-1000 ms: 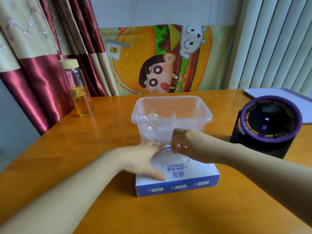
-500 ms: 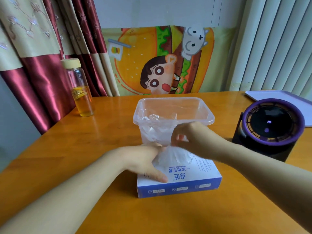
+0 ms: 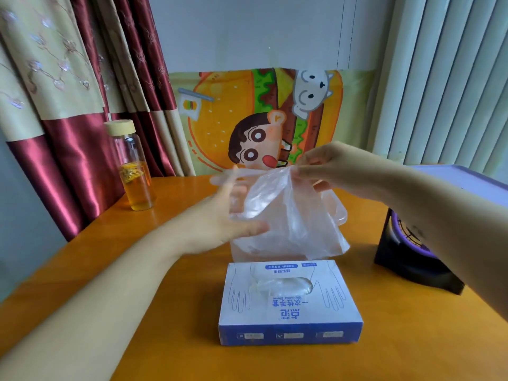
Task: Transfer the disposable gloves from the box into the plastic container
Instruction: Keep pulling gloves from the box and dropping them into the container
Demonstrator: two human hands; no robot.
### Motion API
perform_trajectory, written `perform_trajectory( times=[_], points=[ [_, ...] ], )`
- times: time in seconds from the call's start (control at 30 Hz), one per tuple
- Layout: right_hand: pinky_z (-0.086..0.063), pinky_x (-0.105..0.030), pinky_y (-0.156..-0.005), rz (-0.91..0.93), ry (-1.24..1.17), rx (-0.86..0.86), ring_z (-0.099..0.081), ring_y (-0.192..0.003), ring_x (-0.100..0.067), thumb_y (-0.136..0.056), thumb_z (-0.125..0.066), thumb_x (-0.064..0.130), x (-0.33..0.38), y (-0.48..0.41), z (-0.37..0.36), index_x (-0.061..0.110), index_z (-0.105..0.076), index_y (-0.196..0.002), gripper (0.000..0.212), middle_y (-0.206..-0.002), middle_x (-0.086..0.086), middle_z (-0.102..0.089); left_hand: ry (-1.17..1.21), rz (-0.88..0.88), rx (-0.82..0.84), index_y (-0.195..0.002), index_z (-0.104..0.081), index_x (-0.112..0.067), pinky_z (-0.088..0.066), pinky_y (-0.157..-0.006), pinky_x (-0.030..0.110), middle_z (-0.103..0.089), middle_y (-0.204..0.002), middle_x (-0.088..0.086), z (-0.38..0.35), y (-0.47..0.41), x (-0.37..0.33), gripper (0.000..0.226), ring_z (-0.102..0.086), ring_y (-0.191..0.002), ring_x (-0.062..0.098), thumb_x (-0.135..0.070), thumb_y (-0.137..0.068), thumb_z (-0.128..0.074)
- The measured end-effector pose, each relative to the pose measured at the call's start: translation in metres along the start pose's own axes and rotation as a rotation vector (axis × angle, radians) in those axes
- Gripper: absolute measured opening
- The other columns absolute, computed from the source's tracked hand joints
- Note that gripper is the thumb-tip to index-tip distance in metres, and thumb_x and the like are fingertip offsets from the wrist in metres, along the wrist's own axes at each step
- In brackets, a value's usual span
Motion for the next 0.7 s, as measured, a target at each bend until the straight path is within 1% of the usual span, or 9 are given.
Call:
perform_trajectory(
  times=[0.03, 0.1, 0.2, 0.27, 0.37, 0.43, 0.5, 0.6, 0.7],
  points=[
    [-0.056, -0.022, -0.077, -0.034, -0.068, 0.018, -0.070, -0.081, -0.011, -0.091, -0.060, 0.026, -0.003, -0.004, -0.002, 0.016, -0.070, -0.088, 0.015, -0.088, 0.001, -0.073, 0.026, -0.008, -0.088, -0.147, 0.021, -0.040, -0.033, -0.107, 0.026, -0.019, -0.155, -0.018, 0.010, -0.001, -0.005, 0.129, -0.032, -0.136, 0.004, -0.064, -0.059, -0.071],
    [-0.055, -0.030, -0.084, -0.107, -0.186, 0.060, -0.068, -0.089, -0.020, -0.093, -0.057, 0.019, -0.010, -0.010, -0.007, 0.010, -0.068, -0.091, 0.015, -0.093, -0.007, -0.072, 0.032, -0.052, -0.262, -0.140, 0.033, -0.041, -0.033, -0.103, 0.025, 0.002, -0.160, -0.013, 0.027, -0.001, -0.020, 0.133, -0.021, -0.143, 0.009, -0.058, -0.059, -0.071],
    [-0.053, -0.032, -0.085, -0.206, -0.332, 0.118, -0.065, -0.088, -0.022, -0.097, -0.049, 0.013, -0.019, -0.019, -0.013, 0.005, -0.065, -0.094, 0.018, -0.095, -0.011, -0.069, -0.004, -0.134, -0.432, -0.142, 0.030, -0.040, -0.027, -0.100, 0.011, 0.008, -0.160, -0.008, 0.044, -0.006, -0.038, 0.129, -0.010, -0.143, 0.005, -0.047, -0.069, -0.076],
    [-0.054, -0.030, -0.079, -0.246, -0.434, 0.208, -0.067, -0.080, -0.017, -0.096, -0.051, 0.016, -0.022, -0.023, -0.023, 0.004, -0.065, -0.096, 0.019, -0.088, -0.008, -0.071, -0.041, -0.176, -0.486, -0.147, 0.019, -0.040, -0.021, -0.096, 0.007, 0.000, -0.159, -0.009, 0.052, -0.012, -0.049, 0.119, -0.013, -0.140, 0.001, -0.039, -0.076, -0.077],
    [-0.052, -0.024, -0.069, -0.287, -0.450, 0.302, -0.068, -0.074, -0.011, -0.095, -0.051, 0.021, -0.029, -0.030, -0.034, 0.006, -0.067, -0.093, 0.022, -0.082, -0.003, -0.072, -0.109, -0.229, -0.484, -0.151, -0.006, -0.036, -0.023, -0.105, 0.018, -0.018, -0.153, -0.010, 0.061, -0.028, -0.063, 0.101, -0.018, -0.141, 0.005, -0.037, -0.078, -0.076],
    [-0.054, -0.027, -0.076, -0.313, -0.460, 0.351, -0.068, -0.080, -0.015, -0.096, -0.048, 0.021, -0.036, -0.036, -0.042, 0.006, -0.067, -0.095, 0.024, -0.089, -0.006, -0.073, -0.192, -0.213, -0.404, -0.148, -0.028, -0.026, -0.030, -0.109, 0.029, -0.036, -0.143, -0.009, 0.058, -0.048, -0.061, 0.085, -0.030, -0.137, 0.012, -0.039, -0.078, -0.075],
    [-0.049, -0.036, -0.096, -0.328, -0.459, 0.419, -0.065, -0.099, -0.022, -0.097, -0.048, 0.023, -0.045, -0.042, -0.052, 0.005, -0.065, -0.106, 0.026, -0.108, -0.013, -0.069, -0.210, -0.161, -0.302, -0.142, -0.040, -0.022, -0.039, -0.106, 0.037, -0.049, -0.137, -0.005, 0.050, -0.067, -0.050, 0.073, -0.045, -0.128, 0.014, -0.041, -0.080, -0.072],
    [-0.046, -0.041, -0.100, -0.367, -0.363, 0.441, -0.062, -0.107, -0.025, -0.095, -0.051, 0.033, -0.061, -0.051, -0.063, 0.008, -0.062, -0.115, 0.033, -0.114, -0.012, -0.066, -0.251, -0.055, -0.301, -0.115, -0.062, -0.010, -0.051, -0.089, 0.042, -0.067, -0.108, 0.009, 0.048, -0.086, -0.031, 0.034, -0.061, -0.100, 0.023, -0.029, -0.088, -0.063],
    [-0.050, -0.038, -0.094, -0.247, -0.210, 0.170, -0.062, -0.102, -0.022, -0.092, -0.050, 0.047, -0.060, -0.067, -0.039, 0.016, -0.057, -0.120, 0.043, -0.115, -0.006, -0.063, -0.195, 0.049, -0.353, -0.083, -0.061, -0.006, -0.044, -0.058, 0.031, -0.058, -0.070, 0.009, 0.052, -0.094, -0.010, 0.018, -0.057, -0.066, 0.024, -0.021, -0.092, -0.055]
  ],
)
Point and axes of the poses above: each hand's wrist, its own y-axis away from the middle knuckle, its own z-axis out of the back of the hand, x = y × z, the point moved 10 cm from there along -y, towards the middle knuckle
